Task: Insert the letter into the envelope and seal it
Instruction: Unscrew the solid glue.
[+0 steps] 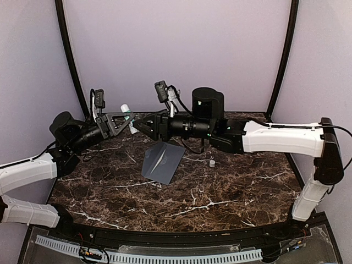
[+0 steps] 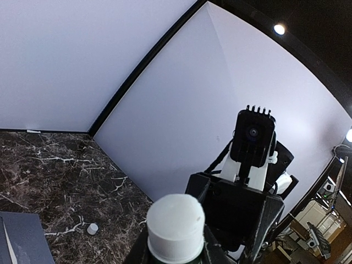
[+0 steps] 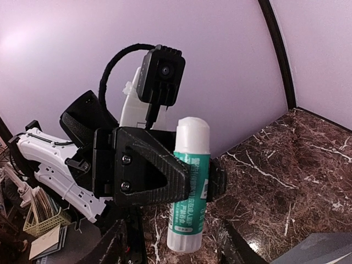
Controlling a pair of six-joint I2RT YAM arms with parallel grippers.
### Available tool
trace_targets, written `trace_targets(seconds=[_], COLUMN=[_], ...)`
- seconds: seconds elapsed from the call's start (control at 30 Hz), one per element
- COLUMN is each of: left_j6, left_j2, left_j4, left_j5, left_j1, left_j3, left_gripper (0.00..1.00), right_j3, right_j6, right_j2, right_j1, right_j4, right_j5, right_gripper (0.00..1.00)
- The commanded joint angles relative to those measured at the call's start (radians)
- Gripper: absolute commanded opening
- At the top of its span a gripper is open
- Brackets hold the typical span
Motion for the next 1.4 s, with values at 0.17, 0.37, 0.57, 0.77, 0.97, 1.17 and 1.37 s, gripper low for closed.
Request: trace_targets(seconds=[0.17, 0.37, 0.57, 0.77, 0.97, 1.17, 1.37], left_j6=[-0.003, -0.015, -0.037, -0.04, -0.042, -0.037, -0.003], left_j2=[0.006, 0.002, 0.011, 0.02, 0.026, 0.017, 0.007], left_j4=[0.04, 0.064, 0.105, 0.114, 0.111, 0.078, -0.005], left_j5=[0.029, 0.039, 0.063, 0.079, 0.092, 0.097, 0.092], left_j1=[0.003, 0.003, 0.003, 0.003, 0.003, 0.003, 0.003], left_j3=[0.019, 0.013, 0.001, 0.005, 0.009, 0.012, 0.037], left_gripper=[0.0, 0.0, 0.0, 0.0, 0.0, 0.07, 0.41], right_j3=[0.104, 0.11, 0.131, 0.144, 0.135, 0.095, 0.038], right_j6=[-0.031, -0.025, -0.028, -0.039, -0.045, -0.025, -0.003], right_j2=[0.064, 0.079, 0.101, 0.104, 0.092, 0.067, 0.027], right_j1=[0.018, 0.018, 0.017, 0.016, 0.014, 0.005, -0.009], right_j4=[-0.059, -0.054, -0.063, -0.069, -0.063, -0.019, 0.028], right_j5=[-0.03, -0.032, -0.034, -0.031, -0.004, 0.01, 0.029], right_gripper=[0.42, 0.4, 0.42, 0.38, 0.23, 0.12, 0.06])
